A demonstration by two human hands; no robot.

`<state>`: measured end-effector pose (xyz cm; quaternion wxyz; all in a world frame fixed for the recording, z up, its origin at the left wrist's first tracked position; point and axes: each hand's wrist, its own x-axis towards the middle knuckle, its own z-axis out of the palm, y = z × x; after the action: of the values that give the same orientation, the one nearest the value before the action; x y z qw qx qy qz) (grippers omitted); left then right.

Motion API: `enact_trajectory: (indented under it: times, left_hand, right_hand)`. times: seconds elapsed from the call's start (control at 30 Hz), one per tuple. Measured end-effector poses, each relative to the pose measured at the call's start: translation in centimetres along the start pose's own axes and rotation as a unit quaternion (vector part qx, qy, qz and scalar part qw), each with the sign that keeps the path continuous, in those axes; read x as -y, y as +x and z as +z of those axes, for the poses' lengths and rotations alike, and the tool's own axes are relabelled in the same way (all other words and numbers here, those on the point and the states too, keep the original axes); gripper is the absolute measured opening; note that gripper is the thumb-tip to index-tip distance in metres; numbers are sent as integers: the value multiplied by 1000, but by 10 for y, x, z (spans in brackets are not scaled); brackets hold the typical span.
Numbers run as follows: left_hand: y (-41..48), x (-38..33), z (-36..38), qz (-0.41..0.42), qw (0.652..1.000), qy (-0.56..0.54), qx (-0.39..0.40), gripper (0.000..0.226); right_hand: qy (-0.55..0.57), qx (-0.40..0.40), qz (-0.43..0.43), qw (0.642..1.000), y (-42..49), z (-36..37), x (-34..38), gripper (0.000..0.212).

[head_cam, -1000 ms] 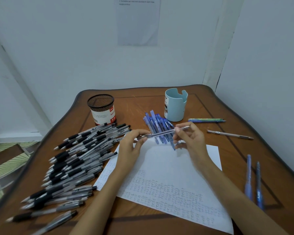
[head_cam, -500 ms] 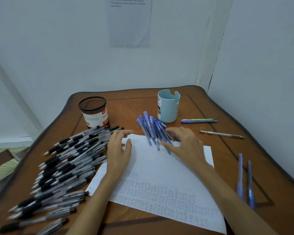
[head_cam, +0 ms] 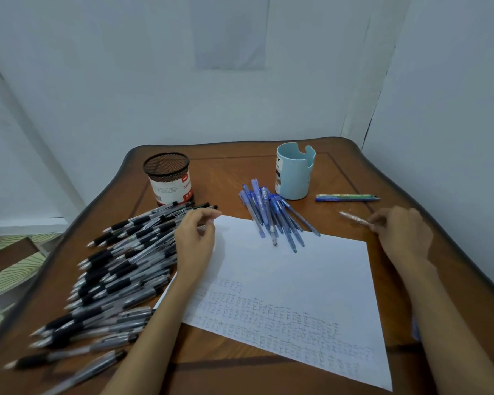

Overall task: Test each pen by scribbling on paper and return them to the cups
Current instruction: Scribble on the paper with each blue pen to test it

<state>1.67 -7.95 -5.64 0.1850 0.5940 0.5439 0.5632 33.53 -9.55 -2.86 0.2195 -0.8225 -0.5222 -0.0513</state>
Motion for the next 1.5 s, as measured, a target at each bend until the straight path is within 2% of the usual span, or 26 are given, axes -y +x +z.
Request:
enact_trajectory:
  times: [0.1, 0.17, 0.2, 0.23, 0.27, 0.33, 0.43, 0.5, 0.57, 0.63, 0.73, 0.8, 0.97, 1.07, 1.5]
  left_hand:
    - [0, 3, -2, 3, 1000, -2, 2, 28]
    - [0, 4, -2, 9, 1000, 0, 8, 30]
    - [0, 5, -1, 11, 1000, 3, 12, 30]
    - [0, 5, -1, 11, 1000, 5, 14, 30]
    - [0, 6, -1, 10, 1000, 7, 16, 30]
    - [0, 7, 0, 10, 1000, 12, 19, 30]
    - [0, 9, 0, 17, 1000, 16, 19, 31]
    - [0, 10, 0, 25, 999, 20, 21, 30]
    - [0, 9, 0, 29, 999, 23, 25, 29]
    - [-1, 9, 0, 32, 999, 24, 27, 28]
    - [-1, 9, 0, 35, 999, 28, 29, 27]
    - [-1, 8, 0, 35, 998, 32, 33, 25]
    - [-1, 10, 0, 34, 998, 39, 42, 23]
    - [-1, 10, 0, 33, 998, 45, 44, 22]
    - [-2, 9, 1, 28, 997, 52, 55, 23]
  right_hand:
    - [147, -59, -35, 987, -3, -11, 13, 21]
    - [298, -95, -44, 949, -13, -27, 35, 16]
    - [381, -83, -34, 920, -21, -32, 49, 8]
    - [460, -45, -18, 887, -32, -34, 65, 10]
    - [527, 12, -6, 850, -46, -34, 81, 21]
    - [604, 156, -4, 782, -72, -26, 106, 33]
    - [598, 340, -46, 725, -100, -11, 122, 34]
    - [569, 411, -93, 706, -112, -2, 124, 38]
    - [548, 434, -139, 702, -118, 7, 125, 38]
    - [549, 405, -153, 715, -120, 12, 127, 37]
    - [530, 309, -166, 772, -118, 20, 128, 44]
    - [516, 285, -175, 789, -116, 24, 128, 48]
    - [504, 307, -199, 782, -114, 31, 126, 44]
    - [489, 293, -202, 796, -116, 33, 127, 42]
    - [499, 276, -189, 800, -114, 35, 126, 42]
